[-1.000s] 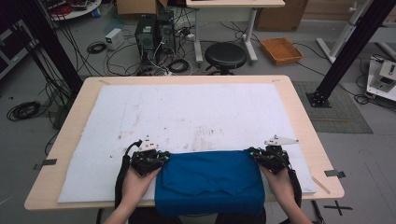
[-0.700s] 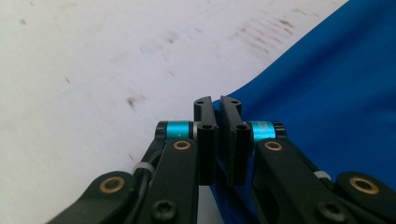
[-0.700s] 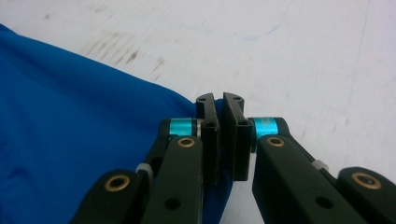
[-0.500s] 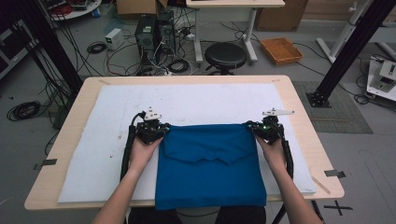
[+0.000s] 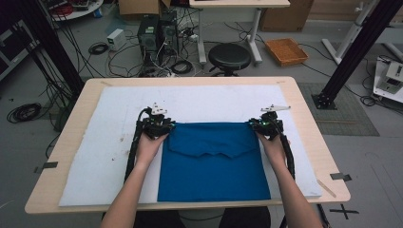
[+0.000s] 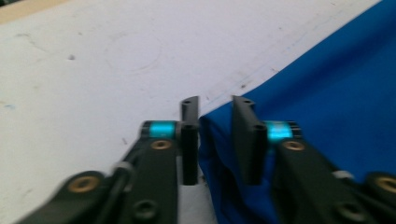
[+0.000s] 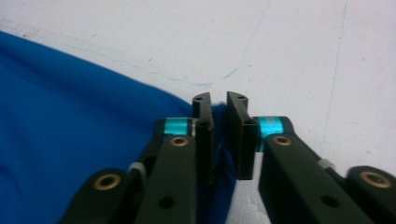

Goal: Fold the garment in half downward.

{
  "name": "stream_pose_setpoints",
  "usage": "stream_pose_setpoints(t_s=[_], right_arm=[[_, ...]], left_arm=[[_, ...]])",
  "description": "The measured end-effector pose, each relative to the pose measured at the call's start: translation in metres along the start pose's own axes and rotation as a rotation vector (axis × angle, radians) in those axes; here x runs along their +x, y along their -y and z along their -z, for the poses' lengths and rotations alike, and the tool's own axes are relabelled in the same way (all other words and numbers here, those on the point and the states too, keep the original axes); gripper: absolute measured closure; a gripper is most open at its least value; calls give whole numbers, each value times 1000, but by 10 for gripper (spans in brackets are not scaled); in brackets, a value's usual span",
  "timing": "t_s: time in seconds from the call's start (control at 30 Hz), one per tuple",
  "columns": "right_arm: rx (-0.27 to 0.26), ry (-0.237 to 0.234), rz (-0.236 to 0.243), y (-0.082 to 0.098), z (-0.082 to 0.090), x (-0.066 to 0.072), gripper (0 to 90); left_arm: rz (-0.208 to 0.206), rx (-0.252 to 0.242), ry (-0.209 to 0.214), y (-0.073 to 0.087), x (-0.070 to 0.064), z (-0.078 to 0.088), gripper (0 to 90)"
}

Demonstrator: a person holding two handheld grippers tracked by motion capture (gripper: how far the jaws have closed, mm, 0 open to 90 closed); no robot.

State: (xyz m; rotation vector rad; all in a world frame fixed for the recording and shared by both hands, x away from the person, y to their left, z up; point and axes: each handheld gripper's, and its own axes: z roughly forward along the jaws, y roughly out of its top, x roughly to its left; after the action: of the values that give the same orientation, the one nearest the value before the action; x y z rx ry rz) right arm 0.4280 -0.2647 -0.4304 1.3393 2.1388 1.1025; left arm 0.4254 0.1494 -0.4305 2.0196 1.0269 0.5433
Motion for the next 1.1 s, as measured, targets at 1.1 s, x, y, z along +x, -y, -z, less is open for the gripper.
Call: stream_pose_setpoints(t_s=[1.1], right_arm=[[-79, -47, -109, 56, 65, 25, 591]], left_arm=[[174, 88, 142, 44, -33, 44, 779]])
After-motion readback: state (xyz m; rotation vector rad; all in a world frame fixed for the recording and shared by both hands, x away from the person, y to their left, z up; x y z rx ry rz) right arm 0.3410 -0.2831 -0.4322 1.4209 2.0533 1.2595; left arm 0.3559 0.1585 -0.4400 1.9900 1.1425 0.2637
